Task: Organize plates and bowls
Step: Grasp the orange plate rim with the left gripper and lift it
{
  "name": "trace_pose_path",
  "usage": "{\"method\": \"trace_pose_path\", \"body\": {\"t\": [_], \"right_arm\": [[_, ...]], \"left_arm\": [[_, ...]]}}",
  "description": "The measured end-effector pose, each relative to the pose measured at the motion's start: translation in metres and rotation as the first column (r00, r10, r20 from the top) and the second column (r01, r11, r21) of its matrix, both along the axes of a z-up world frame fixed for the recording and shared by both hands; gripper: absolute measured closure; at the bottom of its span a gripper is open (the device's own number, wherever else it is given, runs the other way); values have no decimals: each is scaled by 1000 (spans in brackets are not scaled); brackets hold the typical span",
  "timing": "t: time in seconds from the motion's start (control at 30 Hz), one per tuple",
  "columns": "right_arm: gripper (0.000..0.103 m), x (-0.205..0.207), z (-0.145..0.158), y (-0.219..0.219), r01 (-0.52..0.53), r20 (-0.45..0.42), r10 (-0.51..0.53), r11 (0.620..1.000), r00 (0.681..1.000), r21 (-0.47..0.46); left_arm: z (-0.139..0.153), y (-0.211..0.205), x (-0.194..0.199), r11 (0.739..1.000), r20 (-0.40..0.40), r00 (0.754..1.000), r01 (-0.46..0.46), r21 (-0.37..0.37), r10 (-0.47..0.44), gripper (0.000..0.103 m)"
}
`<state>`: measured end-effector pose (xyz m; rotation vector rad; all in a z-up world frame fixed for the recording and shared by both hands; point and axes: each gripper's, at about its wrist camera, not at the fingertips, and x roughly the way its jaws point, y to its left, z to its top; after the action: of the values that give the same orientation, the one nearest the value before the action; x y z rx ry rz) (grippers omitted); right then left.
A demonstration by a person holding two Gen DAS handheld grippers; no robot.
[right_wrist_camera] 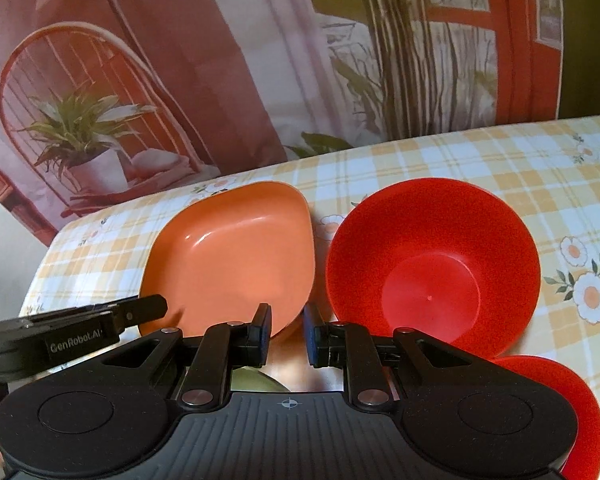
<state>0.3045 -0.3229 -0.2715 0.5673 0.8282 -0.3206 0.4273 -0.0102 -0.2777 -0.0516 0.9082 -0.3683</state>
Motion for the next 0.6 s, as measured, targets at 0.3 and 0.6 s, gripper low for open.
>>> {"method": "trace_pose_path", "body": {"t": [0.3,0.6], "right_arm": [[84,12,-1,-5,24,18,-25,999,1000,25],[92,19,-2,1,-3,-2,3,1000,1000,-15]], "left_arm": [[0,3,1,1000,15,1000,-5,13,5,88],[2,8,-4,999,31,999,-11,31,10,89]]}}
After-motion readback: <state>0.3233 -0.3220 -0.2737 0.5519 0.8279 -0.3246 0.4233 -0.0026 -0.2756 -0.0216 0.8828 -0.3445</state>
